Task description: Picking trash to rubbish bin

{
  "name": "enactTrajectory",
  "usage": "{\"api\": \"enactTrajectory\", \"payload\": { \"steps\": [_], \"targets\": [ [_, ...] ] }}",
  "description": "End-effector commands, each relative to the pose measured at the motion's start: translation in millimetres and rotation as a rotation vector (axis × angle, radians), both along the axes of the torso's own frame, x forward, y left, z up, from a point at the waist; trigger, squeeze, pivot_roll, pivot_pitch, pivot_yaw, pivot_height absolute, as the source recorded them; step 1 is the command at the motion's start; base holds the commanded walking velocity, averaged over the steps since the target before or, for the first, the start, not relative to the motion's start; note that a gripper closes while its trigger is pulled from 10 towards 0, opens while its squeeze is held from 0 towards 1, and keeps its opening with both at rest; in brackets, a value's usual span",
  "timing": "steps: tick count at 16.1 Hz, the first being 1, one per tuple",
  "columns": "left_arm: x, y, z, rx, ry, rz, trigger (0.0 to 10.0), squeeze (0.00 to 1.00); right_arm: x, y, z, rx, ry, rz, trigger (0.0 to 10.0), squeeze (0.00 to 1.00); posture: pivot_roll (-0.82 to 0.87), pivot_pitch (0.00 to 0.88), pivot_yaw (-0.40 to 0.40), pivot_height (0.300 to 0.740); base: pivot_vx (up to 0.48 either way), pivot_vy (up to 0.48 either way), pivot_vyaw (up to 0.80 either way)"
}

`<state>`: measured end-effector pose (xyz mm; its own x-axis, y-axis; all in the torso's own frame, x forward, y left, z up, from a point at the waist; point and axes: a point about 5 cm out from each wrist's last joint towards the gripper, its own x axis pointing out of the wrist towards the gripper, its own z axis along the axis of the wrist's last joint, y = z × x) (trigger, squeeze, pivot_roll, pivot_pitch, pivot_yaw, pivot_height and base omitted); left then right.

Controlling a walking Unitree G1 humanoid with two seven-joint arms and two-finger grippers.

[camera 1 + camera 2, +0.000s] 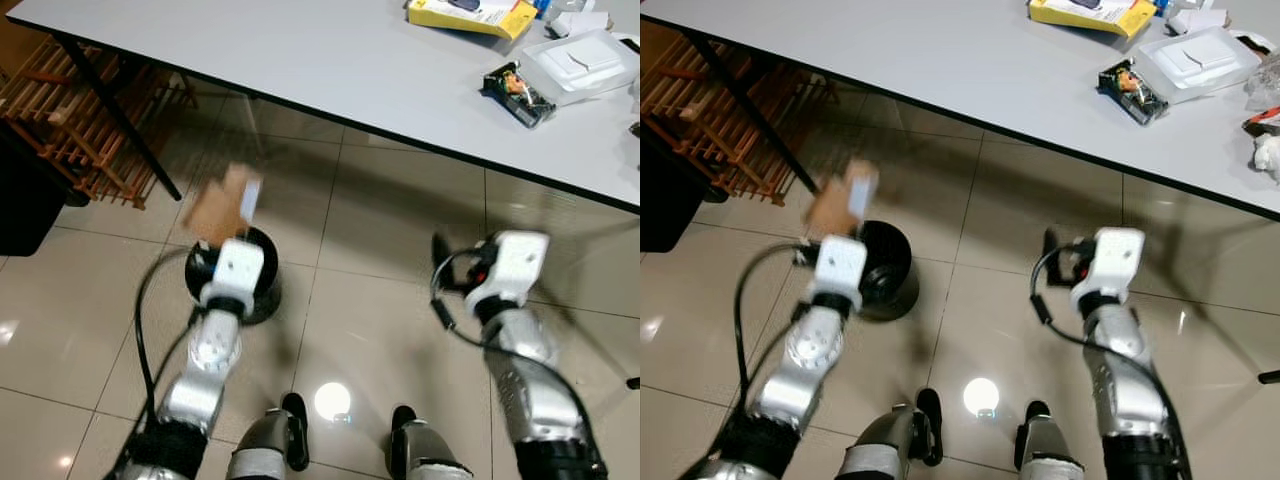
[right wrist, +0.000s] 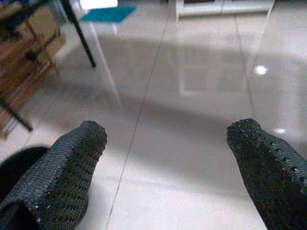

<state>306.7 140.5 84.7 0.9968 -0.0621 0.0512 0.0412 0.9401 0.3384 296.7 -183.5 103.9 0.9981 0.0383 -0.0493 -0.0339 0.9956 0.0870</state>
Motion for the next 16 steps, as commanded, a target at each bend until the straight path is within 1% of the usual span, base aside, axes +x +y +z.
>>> {"api": "enactTrajectory", "payload": {
  "steps": [1,3,4,5,8,9,16],
  "targets": [
    [-6.5,4.1,-13.9,0.0,0.056,-0.001,10.0,0.0,-6.6,-0.4,-16.4,-0.009,0.055,0.0,10.0,0.0,0.05,0.313,0.083,0.74,0.0,0.0,0.0],
    [-8.9,3.7,-21.9,0.01,0.087,-0.007,10.0,0.0,-10.2,0.1,-28.5,-0.008,0.101,0.011,10.0,0.0,0.06,0.311,0.082,0.74,0.0,0.0,0.0],
    [-9.2,3.7,-24.9,-0.007,0.101,-0.003,10.0,0.0,-11.5,0.6,-31.9,-0.01,0.113,0.017,10.0,0.0,0.05,0.311,0.081,0.74,0.0,0.0,0.0],
    [-8.9,3.2,-26.8,-0.02,0.109,-0.001,10.0,0.0,-11.5,1.2,-32.4,-0.01,0.112,0.021,10.0,0.0,0.05,0.31,0.079,0.74,0.0,0.0,0.0],
    [-8.4,1.4,-29.7,-0.02,0.115,-0.005,10.0,0.0,-9.4,2.9,-34.5,-0.025,0.118,0.047,10.0,0.0,0.05,0.309,0.078,0.74,0.0,0.0,0.0],
    [-8.4,0.5,-29.2,-0.022,0.111,-0.007,10.0,0.0,-9.3,3.6,-35.0,-0.041,0.119,0.061,10.0,0.0,0.05,0.309,0.079,0.74,0.0,0.0,0.8],
    [-6.1,2.8,-27.6,-0.013,0.095,-0.01,10.0,0.0,-9.3,7.2,-37.3,-0.04,0.122,0.079,10.0,0.0,0.05,0.31,0.084,0.74,0.0,0.0,0.8]
  ]
}}
